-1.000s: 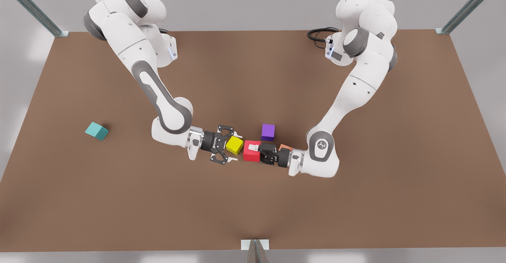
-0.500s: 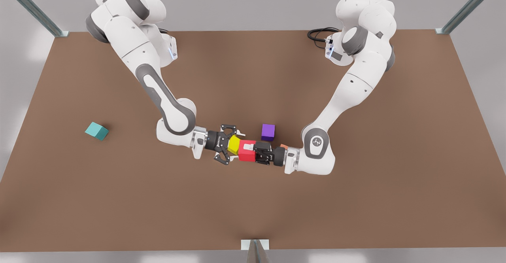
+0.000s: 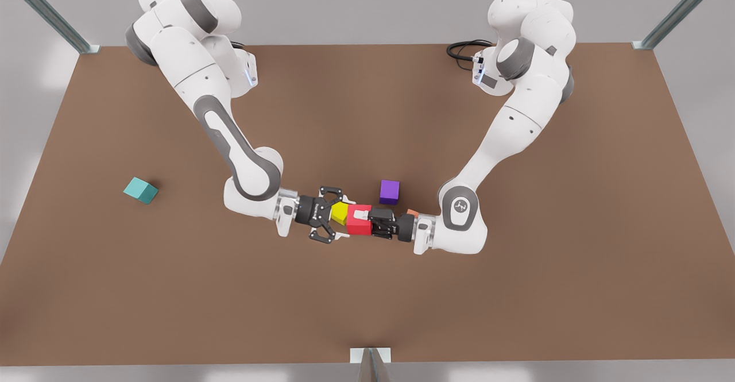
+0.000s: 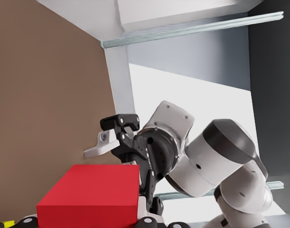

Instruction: Pick up red wooden cube and pass to hand red wooden cube and place in blue wooden cube

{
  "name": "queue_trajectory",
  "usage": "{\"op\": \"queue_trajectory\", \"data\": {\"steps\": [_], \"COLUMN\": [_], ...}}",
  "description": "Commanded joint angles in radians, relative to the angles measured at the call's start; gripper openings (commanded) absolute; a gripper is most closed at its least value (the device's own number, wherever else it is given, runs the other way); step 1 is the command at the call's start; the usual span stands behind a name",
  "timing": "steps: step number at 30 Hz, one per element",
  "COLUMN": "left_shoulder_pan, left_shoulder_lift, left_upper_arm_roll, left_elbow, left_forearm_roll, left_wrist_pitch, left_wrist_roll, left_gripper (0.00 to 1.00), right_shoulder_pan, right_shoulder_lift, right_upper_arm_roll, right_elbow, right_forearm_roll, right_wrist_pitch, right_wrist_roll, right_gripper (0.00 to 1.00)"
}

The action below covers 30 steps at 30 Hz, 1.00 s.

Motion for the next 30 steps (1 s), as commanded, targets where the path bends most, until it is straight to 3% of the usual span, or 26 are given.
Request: {"op": "queue_trajectory", "data": {"steps": [1, 14, 16, 18, 30], "left_shoulder_pan": [0.000, -0.014, -0.014, -0.014, -0.014], "left_shoulder_lift": [-0.002, 0.015, 0.015, 0.018, 0.026], "left_upper_arm_roll": [-0.001, -0.021, -0.021, -0.021, -0.021], "left_elbow": [0.001, 0.026, 0.026, 0.026, 0.026], "left_forearm_roll": [-0.010, -0.054, -0.054, -0.054, -0.053], "left_wrist_pitch": [-0.012, 0.010, 0.008, 0.008, 0.005], "left_wrist_roll": [-0.044, -0.147, -0.147, -0.144, -0.136], "left_gripper": [0.58, 0.57, 0.57, 0.57, 0.55], "right_shoulder_pan": [0.003, 0.030, 0.029, 0.029, 0.024], "right_shoulder_lift": [0.005, 0.041, 0.041, 0.041, 0.046], "right_upper_arm_roll": [0.002, 0.006, 0.006, 0.006, 0.003], "right_elbow": [0.007, 0.036, 0.036, 0.037, 0.060], "right_forearm_roll": [0.004, 0.012, 0.010, 0.012, -0.010], "right_wrist_pitch": [-0.002, 0.000, -0.002, 0.000, 0.000], "right_wrist_roll": [-0.009, -0.006, -0.007, -0.010, -0.006], "right_gripper": [1.00, 0.98, 0.83, 0.58, 0.52]}}
